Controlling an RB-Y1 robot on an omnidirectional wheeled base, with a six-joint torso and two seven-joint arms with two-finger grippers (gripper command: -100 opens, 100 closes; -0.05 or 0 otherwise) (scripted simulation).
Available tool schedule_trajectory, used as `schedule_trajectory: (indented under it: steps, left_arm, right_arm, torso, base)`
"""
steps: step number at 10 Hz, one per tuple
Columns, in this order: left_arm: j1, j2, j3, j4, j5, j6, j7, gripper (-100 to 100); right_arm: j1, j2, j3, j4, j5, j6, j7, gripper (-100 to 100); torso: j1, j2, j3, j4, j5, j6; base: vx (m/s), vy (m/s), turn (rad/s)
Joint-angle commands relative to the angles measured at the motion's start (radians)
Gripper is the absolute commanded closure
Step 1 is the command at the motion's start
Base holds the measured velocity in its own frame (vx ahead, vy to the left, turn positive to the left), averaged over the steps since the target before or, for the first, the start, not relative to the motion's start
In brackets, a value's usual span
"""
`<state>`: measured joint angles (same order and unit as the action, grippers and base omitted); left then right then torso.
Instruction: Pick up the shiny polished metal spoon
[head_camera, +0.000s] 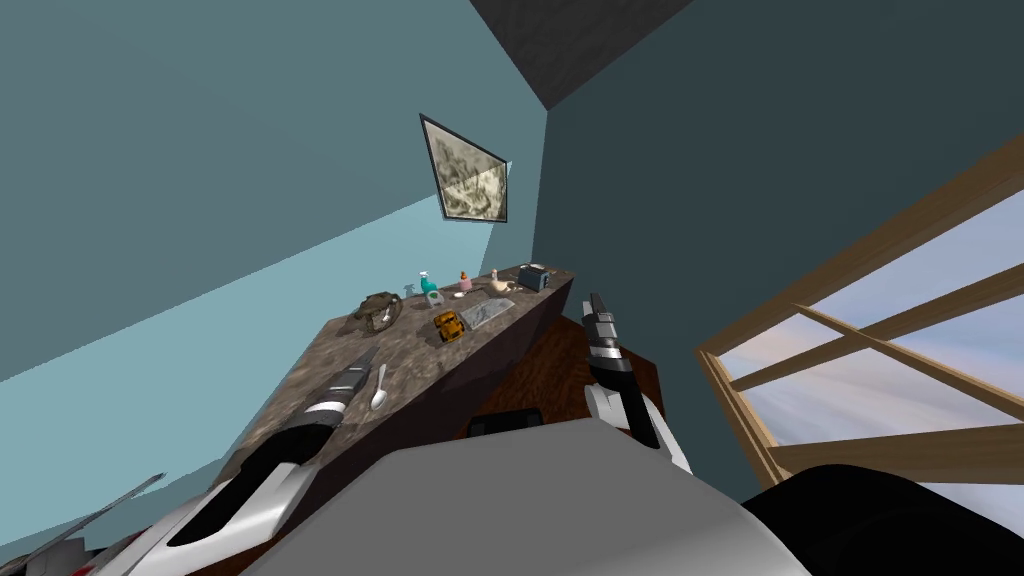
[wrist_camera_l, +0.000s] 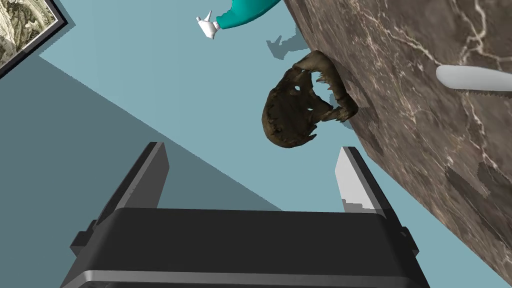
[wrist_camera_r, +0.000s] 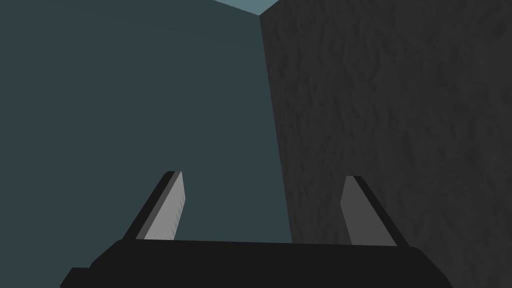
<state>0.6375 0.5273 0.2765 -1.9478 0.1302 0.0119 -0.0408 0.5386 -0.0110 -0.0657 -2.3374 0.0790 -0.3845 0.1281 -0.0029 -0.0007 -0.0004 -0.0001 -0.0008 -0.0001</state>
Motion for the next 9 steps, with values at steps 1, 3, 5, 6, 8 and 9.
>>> schedule_trajectory:
  steps: [1,3,5,6,8,9]
  left_arm:
    - [0.018,0.044,0.012,0.021,0.013,0.042,0.004,-100]
    - [0.041,0.1,0.016,0.058,0.028,0.104,0.002,-100]
    - [0.052,0.144,0.015,0.076,0.036,0.137,0.001,-100]
    - [0.063,0.175,0.012,0.093,0.044,0.166,-0.002,-100]
    - [0.074,0.213,0.007,0.11,0.052,0.193,-0.005,-100]
    - [0.085,0.248,0.0,0.126,0.06,0.219,-0.008,-100]
  right_arm:
    - [0.0,0.0,0.0,0.0,0.0,0.0,0.0,0]
    - [0.0,0.0,0.0,0.0,0.0,0.0,0.0,0]
    - [0.0,0.0,0.0,0.0,0.0,0.0,0.0,0]
    - [0.0,0.0,0.0,0.0,0.0,0.0,0.0,0]
    - [0.0,0.0,0.0,0.0,0.0,0.0,0.0,0]
    - [0.0,0.0,0.0,0.0,0.0,0.0,0.0,0]
  torso:
    - [0.0,0.0,0.0,0.0,0.0,0.0]
    - [-0.001,0.0,0.0,0.0,0.0,0.0]
    - [0.0,0.0,0.0,0.0,0.0,0.0]
    - [0.0,0.0,0.0,0.0,0.0,0.0]
    - [-0.001,0.001,0.001,0.0,0.0,0.0]
    - [-0.001,0.001,0.001,0.0,0.0,0.0]
  base:
    - [0.017,-0.045,-0.039]
    - [0.017,-0.071,-0.065]
    - [0.005,-0.044,-0.03]
    - [0.003,-0.06,-0.068]
    - [-0.003,-0.068,-0.048]
    - [0.007,-0.054,-0.055]
